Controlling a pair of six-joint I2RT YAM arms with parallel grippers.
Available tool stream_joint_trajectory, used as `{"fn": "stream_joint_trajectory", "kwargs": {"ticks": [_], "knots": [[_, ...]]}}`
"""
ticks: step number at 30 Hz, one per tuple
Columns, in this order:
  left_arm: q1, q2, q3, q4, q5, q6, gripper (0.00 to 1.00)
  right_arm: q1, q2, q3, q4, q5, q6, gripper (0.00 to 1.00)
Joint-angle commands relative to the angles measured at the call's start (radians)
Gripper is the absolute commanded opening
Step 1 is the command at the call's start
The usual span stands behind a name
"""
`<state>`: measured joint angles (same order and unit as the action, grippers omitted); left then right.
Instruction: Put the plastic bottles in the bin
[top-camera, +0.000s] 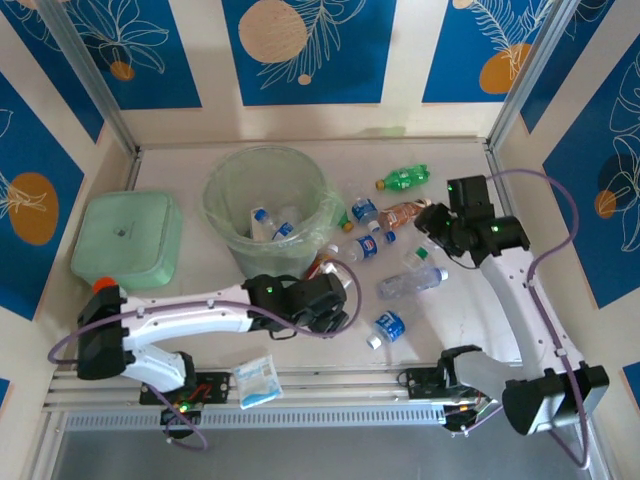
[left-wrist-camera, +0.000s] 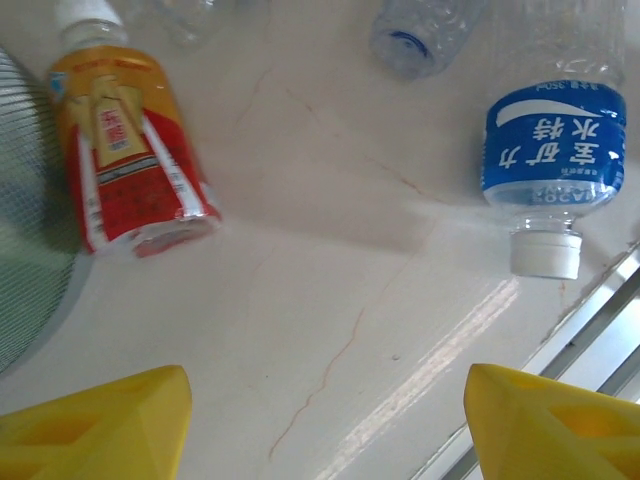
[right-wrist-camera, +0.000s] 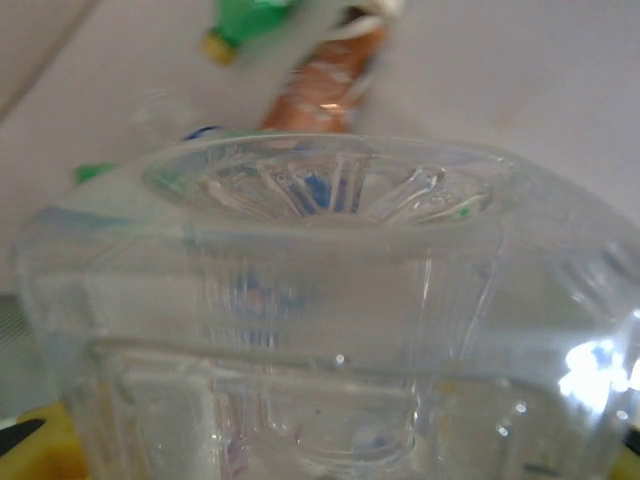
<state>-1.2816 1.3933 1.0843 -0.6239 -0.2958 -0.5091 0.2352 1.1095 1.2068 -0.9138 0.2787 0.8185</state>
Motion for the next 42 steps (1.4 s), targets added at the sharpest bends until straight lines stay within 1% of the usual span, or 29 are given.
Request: {"fn": "stream_joint_trajectory", "kwargs": {"ticks": [1,5,8,12,18,24,28,31,34,38,42], "knots": [[0.023,-0.087,-0.048,-0.042,-0.064,-0.044,0.73,0.139,0.035,0.101,-0.011,0.036,-0.001,0.49],[0.065,-0.181,-0.109,-0.075,-0.083,-0.067,0.73,0.335,0.095,0.258,0.049,0.092,-0.063,0.49],[0.094,-0.246,-0.144,-0.094,-0.087,-0.078,0.74,0.453,0.154,0.379,0.092,0.122,-0.115,0.49],[0.118,-0.313,-0.172,-0.111,-0.090,-0.087,0.74,0.543,0.237,0.515,0.127,0.142,-0.156,0.49],[0.126,-0.358,-0.192,-0.122,-0.092,-0.094,0.74,0.603,0.385,0.641,0.222,0.105,-0.193,0.50],[0.126,-0.368,-0.198,-0.109,-0.055,-0.091,0.74,0.628,0.546,0.720,0.318,0.060,-0.219,0.50],[0.126,-0.388,-0.207,-0.113,-0.056,-0.092,0.74,0.633,0.649,0.808,0.291,0.057,-0.217,0.51],[0.126,-0.406,-0.216,-0.107,-0.049,-0.085,0.74,0.635,0.690,0.829,0.280,0.051,-0.216,0.53],[0.126,-0.412,-0.213,-0.108,-0.043,-0.074,0.75,0.634,0.711,0.839,0.261,0.060,-0.210,0.58],[0.126,-0.410,-0.201,-0.113,-0.042,-0.058,0.79,0.634,0.707,0.830,0.262,0.061,-0.205,0.70],[0.126,-0.409,-0.198,-0.107,-0.036,-0.047,0.83,0.635,0.691,0.835,0.269,0.060,-0.209,0.74]]}}
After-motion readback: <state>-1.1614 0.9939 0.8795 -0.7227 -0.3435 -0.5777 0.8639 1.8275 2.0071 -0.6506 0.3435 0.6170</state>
